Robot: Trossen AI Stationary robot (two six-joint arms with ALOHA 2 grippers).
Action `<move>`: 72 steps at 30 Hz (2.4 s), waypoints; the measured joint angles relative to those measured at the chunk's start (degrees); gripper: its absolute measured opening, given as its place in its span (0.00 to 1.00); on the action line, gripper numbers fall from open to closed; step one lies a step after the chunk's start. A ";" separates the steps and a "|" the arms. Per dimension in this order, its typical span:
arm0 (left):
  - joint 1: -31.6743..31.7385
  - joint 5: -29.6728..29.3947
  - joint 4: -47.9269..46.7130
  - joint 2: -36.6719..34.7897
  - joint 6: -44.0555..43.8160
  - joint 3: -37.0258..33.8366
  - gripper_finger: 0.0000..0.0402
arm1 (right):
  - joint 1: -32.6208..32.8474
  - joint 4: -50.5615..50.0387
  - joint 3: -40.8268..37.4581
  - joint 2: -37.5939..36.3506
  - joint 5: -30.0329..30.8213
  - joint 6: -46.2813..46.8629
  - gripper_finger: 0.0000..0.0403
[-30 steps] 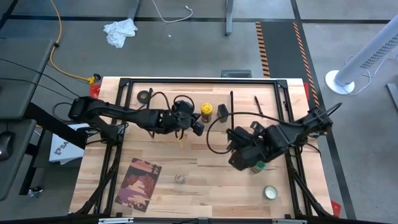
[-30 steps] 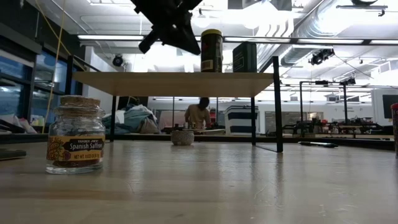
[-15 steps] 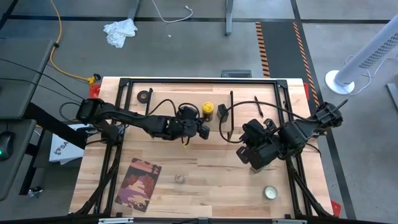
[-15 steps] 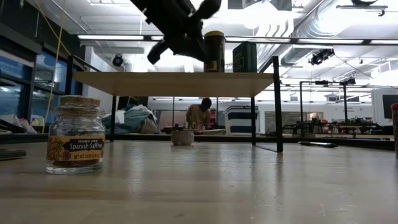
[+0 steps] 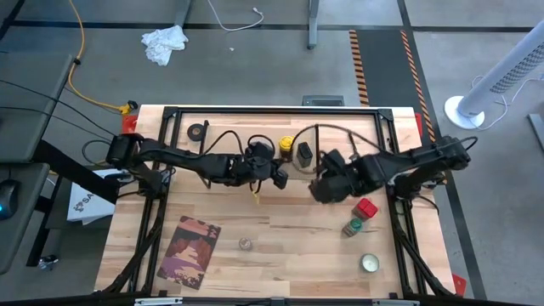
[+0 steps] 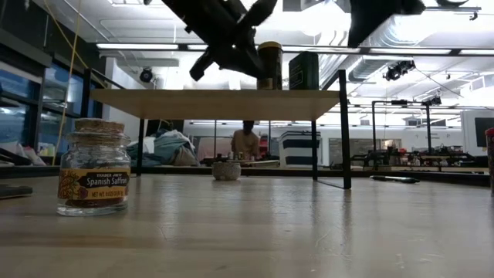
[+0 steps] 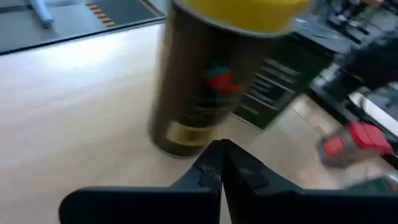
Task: Shelf spices
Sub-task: Adjust the black seasoning can, then put the green seasoning bottle on the shelf
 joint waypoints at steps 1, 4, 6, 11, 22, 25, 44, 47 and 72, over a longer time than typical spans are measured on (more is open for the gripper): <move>-0.35 0.60 -0.09 -0.37 0.68 0.00 0.00 | -1.72 0.58 -1.26 -1.04 -0.59 -0.03 0.00; -1.73 0.75 -2.62 -1.85 1.04 0.00 0.00 | -6.20 5.19 -4.90 -4.00 -3.03 -2.24 0.00; -2.67 -0.72 -5.25 -3.02 1.11 0.00 0.00 | -7.83 9.75 -6.97 -5.69 -3.63 -4.95 0.00; -4.81 -4.78 -11.25 -5.95 1.14 0.00 0.00 | -10.91 20.09 -10.38 -8.25 -3.89 -9.26 0.00; -5.67 -11.69 -15.85 -7.64 1.12 0.00 0.00 | -13.22 29.85 -16.11 -7.61 -7.40 -9.66 0.00; -5.57 -11.98 -16.26 -7.64 1.12 0.00 0.00 | -13.18 30.76 -16.11 -7.40 -7.74 -9.67 0.00; -11.97 -10.05 -31.64 -25.29 5.25 -4.04 0.00 | -1.40 16.09 -16.09 -16.47 -16.69 -10.37 0.00; -15.29 -10.40 -30.69 -30.74 1.57 -10.02 0.00 | 4.47 13.30 -16.09 -16.15 -16.70 -7.41 0.00; -19.79 -7.16 -25.53 -38.44 -1.68 -13.49 0.07 | 13.13 -9.04 -16.09 -13.17 -23.03 4.70 0.66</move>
